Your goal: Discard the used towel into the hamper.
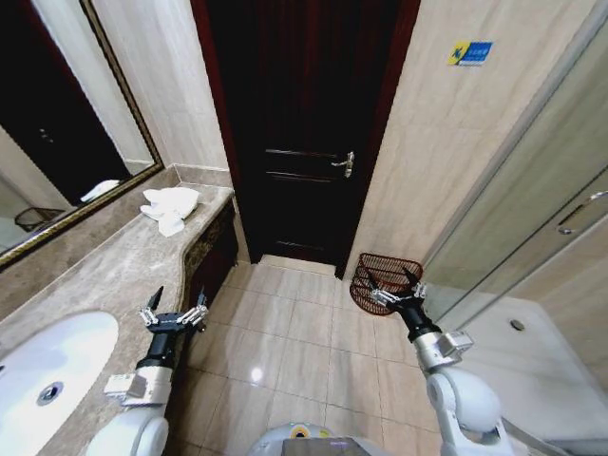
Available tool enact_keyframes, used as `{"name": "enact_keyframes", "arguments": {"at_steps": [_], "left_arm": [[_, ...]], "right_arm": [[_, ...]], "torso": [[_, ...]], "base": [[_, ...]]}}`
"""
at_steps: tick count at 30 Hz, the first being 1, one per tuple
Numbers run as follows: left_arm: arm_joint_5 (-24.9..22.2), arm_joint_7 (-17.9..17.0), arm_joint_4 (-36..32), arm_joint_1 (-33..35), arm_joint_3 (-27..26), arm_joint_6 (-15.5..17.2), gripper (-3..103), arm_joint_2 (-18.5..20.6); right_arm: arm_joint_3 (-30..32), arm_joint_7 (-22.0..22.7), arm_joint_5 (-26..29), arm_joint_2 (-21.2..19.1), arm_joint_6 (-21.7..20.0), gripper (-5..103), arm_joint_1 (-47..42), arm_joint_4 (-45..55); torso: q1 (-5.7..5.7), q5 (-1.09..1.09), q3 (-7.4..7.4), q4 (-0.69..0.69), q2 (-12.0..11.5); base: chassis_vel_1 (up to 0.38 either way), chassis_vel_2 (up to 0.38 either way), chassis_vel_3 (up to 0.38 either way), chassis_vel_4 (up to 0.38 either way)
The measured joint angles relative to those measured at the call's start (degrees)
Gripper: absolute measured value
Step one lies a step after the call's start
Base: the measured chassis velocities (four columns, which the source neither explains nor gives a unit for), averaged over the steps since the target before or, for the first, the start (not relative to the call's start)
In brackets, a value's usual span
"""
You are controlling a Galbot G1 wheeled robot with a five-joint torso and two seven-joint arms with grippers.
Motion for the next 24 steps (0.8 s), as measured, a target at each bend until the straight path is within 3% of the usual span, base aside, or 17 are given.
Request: {"name": "enact_keyframes", "arguments": {"at_steps": [24], "left_arm": [[-2.1, -0.5, 0.6, 0.3, 0.4, -1.7, 100, -0.2]], "right_arm": [[0.4, -0.3, 0.3, 0.3, 0.7, 100, -0.2, -0.9]], "torso": [[0.00, 0.00, 0.00, 0.00, 0.0]], "base": [[-0.010, -0.009, -0.011, -0.015]]}}
